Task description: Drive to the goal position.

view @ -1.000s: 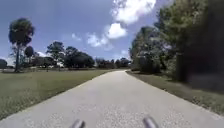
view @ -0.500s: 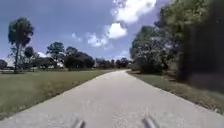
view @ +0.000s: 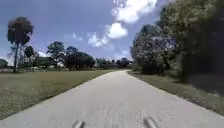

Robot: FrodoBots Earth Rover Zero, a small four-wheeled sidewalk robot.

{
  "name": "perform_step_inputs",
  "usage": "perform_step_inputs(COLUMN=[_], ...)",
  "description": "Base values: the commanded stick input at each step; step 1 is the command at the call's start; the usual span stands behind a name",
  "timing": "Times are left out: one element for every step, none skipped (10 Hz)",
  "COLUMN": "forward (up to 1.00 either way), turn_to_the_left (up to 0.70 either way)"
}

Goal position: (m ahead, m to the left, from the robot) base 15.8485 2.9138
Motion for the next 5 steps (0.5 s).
perform_step_inputs(forward=[0.5, 0.5, 0.5, 0.5, 0.5], turn_to_the_left=[0.0, 0.0, 0.0, 0.0, 0.0])
